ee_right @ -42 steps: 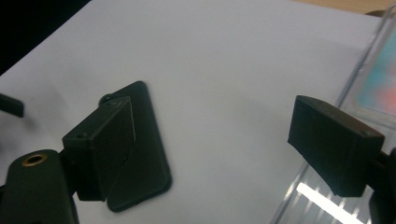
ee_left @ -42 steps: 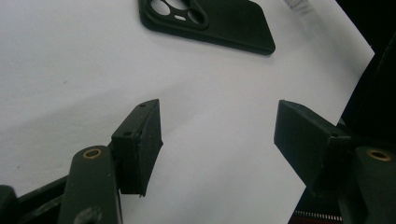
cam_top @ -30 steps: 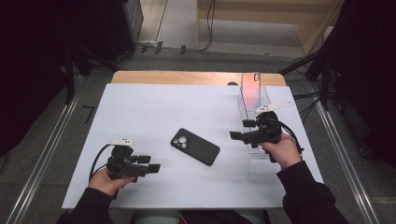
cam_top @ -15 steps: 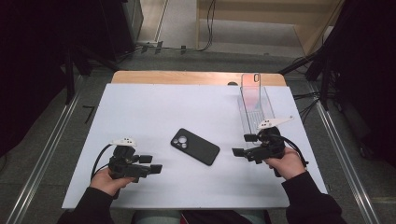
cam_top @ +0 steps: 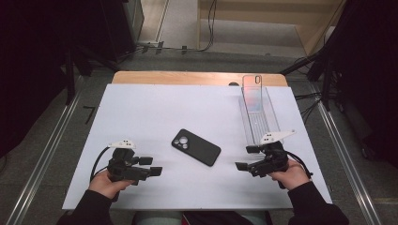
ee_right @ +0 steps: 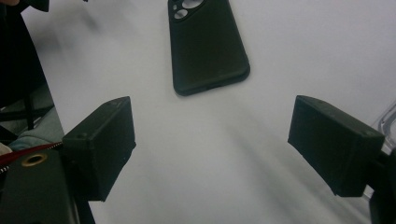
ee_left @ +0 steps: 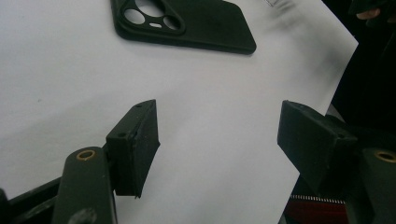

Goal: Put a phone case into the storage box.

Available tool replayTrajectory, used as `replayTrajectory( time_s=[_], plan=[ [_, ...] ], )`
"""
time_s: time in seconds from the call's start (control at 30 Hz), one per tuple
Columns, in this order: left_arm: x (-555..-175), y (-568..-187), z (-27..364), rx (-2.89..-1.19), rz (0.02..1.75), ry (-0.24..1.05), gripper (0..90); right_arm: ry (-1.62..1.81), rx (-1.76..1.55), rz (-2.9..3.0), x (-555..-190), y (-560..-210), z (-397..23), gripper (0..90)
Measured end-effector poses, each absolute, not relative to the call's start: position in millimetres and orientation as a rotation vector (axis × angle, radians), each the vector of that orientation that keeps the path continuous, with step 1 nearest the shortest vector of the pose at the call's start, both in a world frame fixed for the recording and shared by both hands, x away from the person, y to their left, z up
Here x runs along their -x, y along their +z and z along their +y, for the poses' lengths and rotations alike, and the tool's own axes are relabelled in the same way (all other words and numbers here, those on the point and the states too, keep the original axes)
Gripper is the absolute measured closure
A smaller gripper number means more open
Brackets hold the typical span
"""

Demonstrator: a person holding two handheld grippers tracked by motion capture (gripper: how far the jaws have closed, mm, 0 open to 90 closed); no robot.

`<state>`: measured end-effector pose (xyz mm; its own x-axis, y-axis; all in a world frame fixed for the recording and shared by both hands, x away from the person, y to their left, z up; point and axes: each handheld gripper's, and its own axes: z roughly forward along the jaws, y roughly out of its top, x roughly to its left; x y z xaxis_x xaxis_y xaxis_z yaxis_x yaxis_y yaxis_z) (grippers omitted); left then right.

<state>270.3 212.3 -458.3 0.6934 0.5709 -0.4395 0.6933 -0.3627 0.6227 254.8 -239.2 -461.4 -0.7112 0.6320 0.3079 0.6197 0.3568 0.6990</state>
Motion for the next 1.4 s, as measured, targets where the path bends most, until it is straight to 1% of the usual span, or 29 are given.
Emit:
replayTrajectory(
  time_s=[0.37,0.8,1.1,1.17,1.2,1.23,1.4],
  plan=[
    [-268,-459,211,-2.075,0.959,-0.195,29.6,1.262,-1.170,2.645,-247,-469,-245,13.0],
    [-269,-460,212,-2.077,0.965,-0.191,29.6,1.275,-1.141,2.600,-253,-462,-232,12.9],
    [-268,-460,212,-2.080,0.968,-0.177,29.6,1.279,-1.122,2.592,-261,-455,-216,12.8],
    [-268,-460,212,-2.080,0.969,-0.176,29.5,1.280,-1.122,2.595,-263,-455,-212,7.8],
    [-267,-460,212,-2.080,0.969,-0.176,29.5,1.281,-1.129,2.596,-264,-454,-210,2.9],
    [-267,-460,212,-2.082,0.968,-0.175,29.6,1.297,-1.122,2.593,-265,-453,-208,0.0],
    [-267,-461,213,-2.083,0.968,-0.174,29.5,1.306,-1.101,2.576,-269,-448,-200,0.0]
  ],
)
